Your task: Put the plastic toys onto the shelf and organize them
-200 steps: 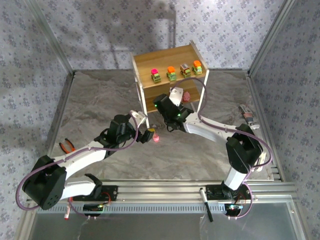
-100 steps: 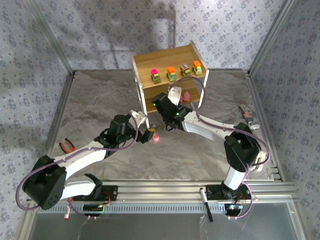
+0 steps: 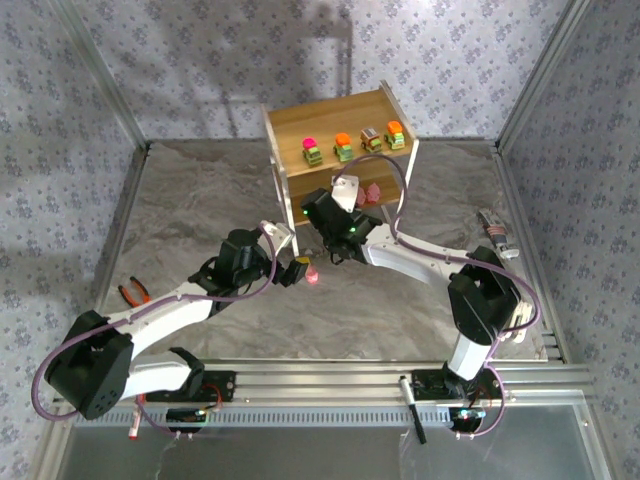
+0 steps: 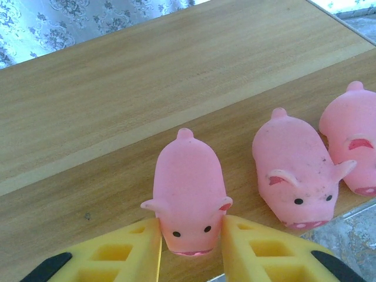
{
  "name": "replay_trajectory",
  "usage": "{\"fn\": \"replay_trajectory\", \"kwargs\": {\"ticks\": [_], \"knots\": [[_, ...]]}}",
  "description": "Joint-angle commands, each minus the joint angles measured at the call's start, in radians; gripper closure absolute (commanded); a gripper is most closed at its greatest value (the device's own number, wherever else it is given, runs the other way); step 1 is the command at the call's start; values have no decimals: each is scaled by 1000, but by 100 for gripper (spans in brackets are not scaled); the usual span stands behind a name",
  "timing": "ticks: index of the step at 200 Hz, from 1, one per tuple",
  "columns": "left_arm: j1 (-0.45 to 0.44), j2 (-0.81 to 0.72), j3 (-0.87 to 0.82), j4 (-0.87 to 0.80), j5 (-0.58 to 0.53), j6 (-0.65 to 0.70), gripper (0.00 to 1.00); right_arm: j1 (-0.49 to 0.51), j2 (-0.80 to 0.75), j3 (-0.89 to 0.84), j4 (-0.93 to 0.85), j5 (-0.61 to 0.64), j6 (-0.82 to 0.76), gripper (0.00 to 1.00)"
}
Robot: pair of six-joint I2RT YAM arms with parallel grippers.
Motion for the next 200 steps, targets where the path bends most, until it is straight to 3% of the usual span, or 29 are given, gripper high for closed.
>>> {"fn": "replay_trajectory", "kwargs": {"ticks": [1,53,134,200], "knots": [[-5,7,9,7,12,-5,0,9,2,39,-28,37,-21,66],[-4,6,8,7,11,-3,0,12,-5,54,-36,42,-38,58],[-5,4,7,8,7,0,0,33,-28,49,-43,60,-41,56],[-5,9,12,-23,21,17,0,101,-147,-33,-101,138,1,55]]}}
